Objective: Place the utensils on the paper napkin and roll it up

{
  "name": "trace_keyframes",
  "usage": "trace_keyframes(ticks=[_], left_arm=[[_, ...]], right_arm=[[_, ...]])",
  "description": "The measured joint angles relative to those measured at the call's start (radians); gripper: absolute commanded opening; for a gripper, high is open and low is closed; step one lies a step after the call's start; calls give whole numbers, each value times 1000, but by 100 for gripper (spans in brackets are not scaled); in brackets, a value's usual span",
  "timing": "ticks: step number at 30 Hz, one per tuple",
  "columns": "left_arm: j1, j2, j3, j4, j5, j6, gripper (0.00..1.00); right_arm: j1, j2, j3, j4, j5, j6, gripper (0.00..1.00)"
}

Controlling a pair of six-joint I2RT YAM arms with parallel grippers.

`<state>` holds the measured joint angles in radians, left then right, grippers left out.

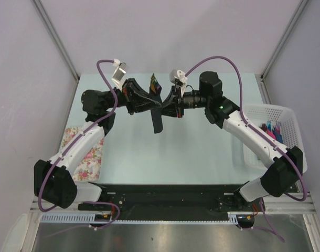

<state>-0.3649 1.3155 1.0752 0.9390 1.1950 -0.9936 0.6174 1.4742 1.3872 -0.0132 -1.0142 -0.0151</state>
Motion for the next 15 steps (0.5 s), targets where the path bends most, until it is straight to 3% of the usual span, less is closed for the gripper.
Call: trace_keyframes(ticks=[1,5,15], left_arm=[[2,0,0,-2,-11,1,0],[16,0,0,-18,-69,10,0],[139,35,14,-196,-264,104,0]], right_arm=[[-2,0,0,5,8,8,24],[-30,0,-3,5,79,33,41],[-159,-51,44,-162,336,40,57]])
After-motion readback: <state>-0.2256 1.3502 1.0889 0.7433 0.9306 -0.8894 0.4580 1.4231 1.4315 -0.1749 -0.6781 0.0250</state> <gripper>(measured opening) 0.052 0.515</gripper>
